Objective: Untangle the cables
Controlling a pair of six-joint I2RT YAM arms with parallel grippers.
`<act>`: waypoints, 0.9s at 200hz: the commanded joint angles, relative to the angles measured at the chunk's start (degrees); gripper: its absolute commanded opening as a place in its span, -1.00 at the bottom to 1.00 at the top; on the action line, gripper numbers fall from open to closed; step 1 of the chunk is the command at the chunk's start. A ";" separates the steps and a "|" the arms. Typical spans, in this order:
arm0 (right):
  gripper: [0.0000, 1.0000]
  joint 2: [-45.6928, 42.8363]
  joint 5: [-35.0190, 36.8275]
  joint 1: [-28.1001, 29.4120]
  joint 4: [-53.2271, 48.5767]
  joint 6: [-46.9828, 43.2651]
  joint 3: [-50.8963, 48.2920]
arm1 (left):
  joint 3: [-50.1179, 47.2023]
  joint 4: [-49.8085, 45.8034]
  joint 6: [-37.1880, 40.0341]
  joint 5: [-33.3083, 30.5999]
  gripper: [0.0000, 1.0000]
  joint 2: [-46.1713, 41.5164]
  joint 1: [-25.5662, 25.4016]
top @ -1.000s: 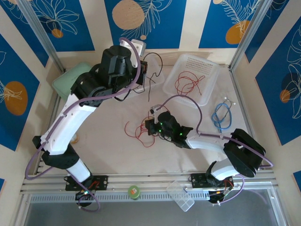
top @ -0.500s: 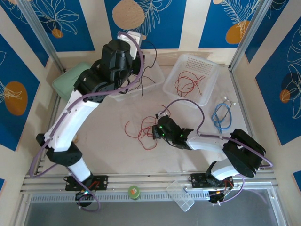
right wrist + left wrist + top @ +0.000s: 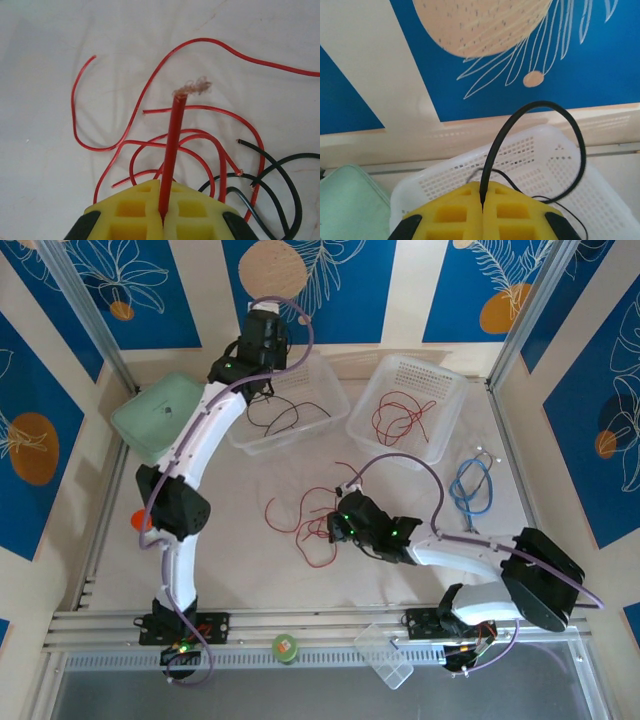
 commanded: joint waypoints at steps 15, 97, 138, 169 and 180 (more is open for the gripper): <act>-0.97 -4.17 1.18 0.30 -4.30 2.09 -0.62 | 1.28 3.98 -1.80 2.18 -1.00 6.24 1.44; 0.04 -15.51 4.12 -3.31 -24.49 4.07 5.80 | 0.31 0.25 -4.67 7.08 -1.00 16.06 2.20; 0.14 -24.09 -0.35 -10.53 -35.05 5.07 7.67 | -3.61 -0.12 -5.80 10.63 -0.88 16.96 2.25; 0.24 -26.27 -7.22 -18.56 -41.29 2.17 10.09 | -8.57 2.54 -6.73 14.64 -0.21 14.13 2.17; 0.25 -25.47 -10.32 -21.05 -43.03 1.23 11.37 | -9.96 3.66 -6.87 16.13 -0.02 12.14 2.11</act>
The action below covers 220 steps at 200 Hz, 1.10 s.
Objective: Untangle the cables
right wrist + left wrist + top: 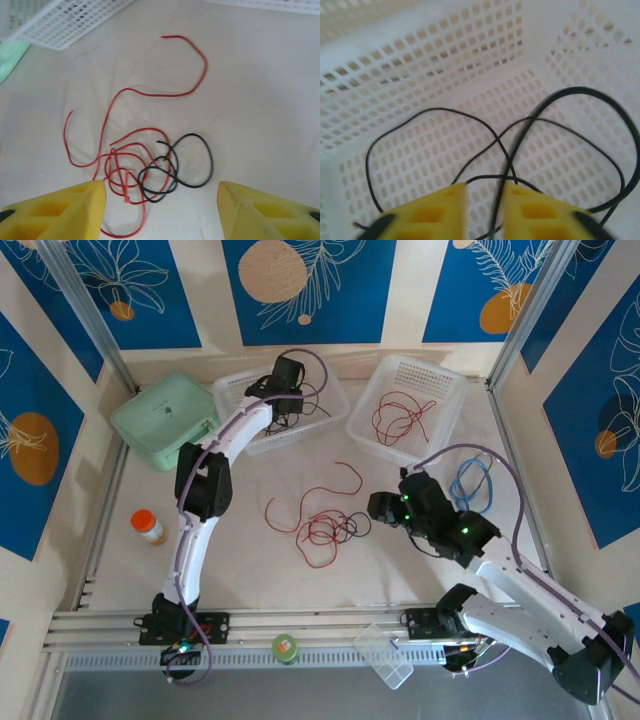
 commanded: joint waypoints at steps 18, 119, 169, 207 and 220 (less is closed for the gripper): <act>0.25 2.70 -11.81 -6.26 -10.22 -3.18 5.54 | -3.18 2.58 -0.12 7.36 0.23 -7.26 0.35; 0.32 24.85 -14.04 6.37 -8.99 5.53 10.79 | -12.48 0.66 2.93 17.35 1.00 -32.35 -1.94; 0.09 35.49 -7.97 13.99 -1.67 13.41 12.99 | -32.42 -6.81 -4.82 12.76 0.93 -48.83 -3.96; -0.04 37.67 -3.21 17.25 0.27 18.08 13.84 | -48.47 -9.91 -10.30 11.40 0.81 -55.66 -7.15; -0.16 38.46 -2.33 18.04 -0.19 17.68 15.39 | -53.56 -9.79 -12.44 10.30 0.79 -57.27 -8.54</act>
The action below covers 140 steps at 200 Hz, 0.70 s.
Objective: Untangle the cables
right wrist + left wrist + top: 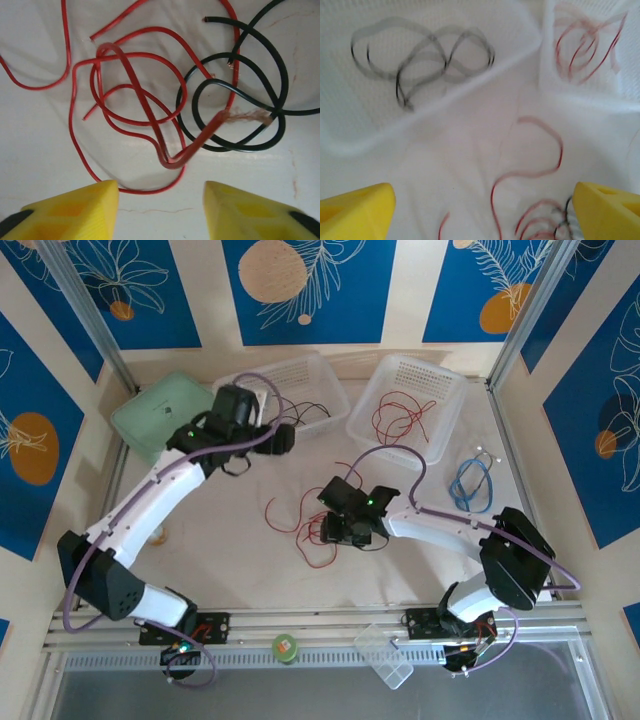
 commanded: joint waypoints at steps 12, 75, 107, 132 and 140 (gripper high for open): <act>-0.20 2.77 6.59 2.79 -3.55 0.60 7.54 | -12.62 -2.00 -7.79 -2.20 0.76 -4.34 -3.01; -0.29 14.10 12.34 1.50 -23.14 -26.33 25.87 | -27.80 9.17 -14.91 5.89 0.64 -5.48 -3.12; -0.29 15.25 3.56 -2.25 -18.73 -37.57 22.62 | -32.45 14.02 -18.05 11.05 0.57 -4.68 -3.38; -0.30 16.65 -1.49 -4.00 -15.19 -38.29 21.45 | -36.00 14.91 -19.64 10.64 0.56 -6.40 -3.64; -0.30 17.29 -1.94 -4.09 -14.34 -38.12 21.32 | -36.92 14.78 -19.70 10.35 0.56 -7.23 -3.73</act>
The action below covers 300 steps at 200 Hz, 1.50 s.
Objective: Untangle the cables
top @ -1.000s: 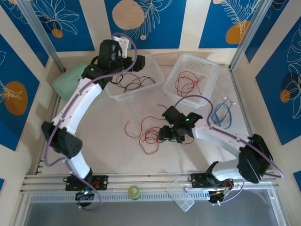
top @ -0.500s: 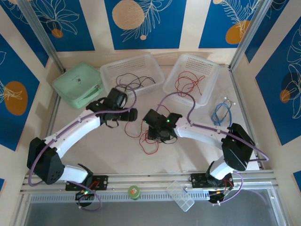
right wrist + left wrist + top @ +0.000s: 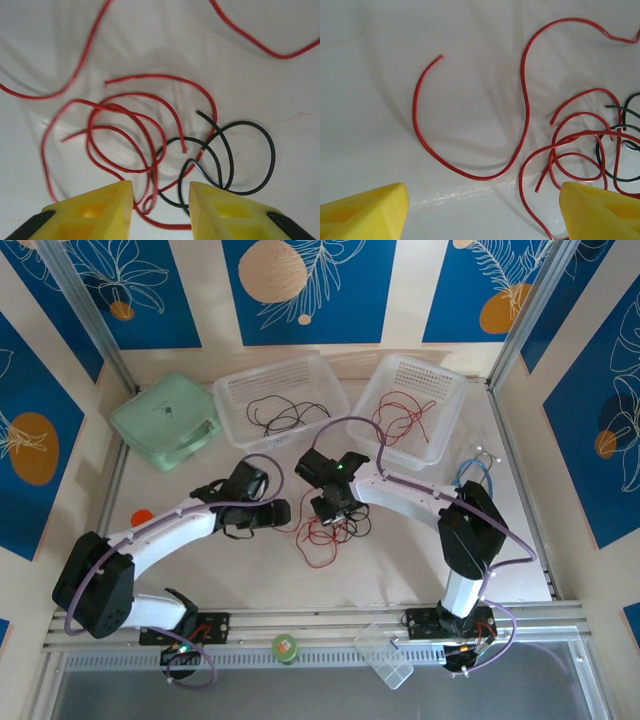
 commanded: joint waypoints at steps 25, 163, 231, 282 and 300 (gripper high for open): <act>-0.31 3.55 -7.53 -0.36 4.58 -4.11 -0.66 | -3.86 1.16 -2.06 0.82 0.56 -4.25 -0.96; -1.00 -20.41 -18.78 -6.10 16.72 -2.67 -10.32 | -2.43 11.56 4.82 7.02 0.54 -6.23 -9.54; -1.00 -32.87 -27.22 -10.37 29.17 2.34 -21.92 | 3.08 17.57 6.91 6.24 0.57 -8.39 -9.70; -1.00 -35.79 -30.31 -12.00 30.75 5.25 -23.74 | 3.83 19.93 11.00 3.89 0.53 -3.29 -9.68; -1.00 -36.75 -31.50 -12.64 31.09 6.04 -24.05 | 2.91 22.80 11.67 2.23 0.38 -3.01 -9.62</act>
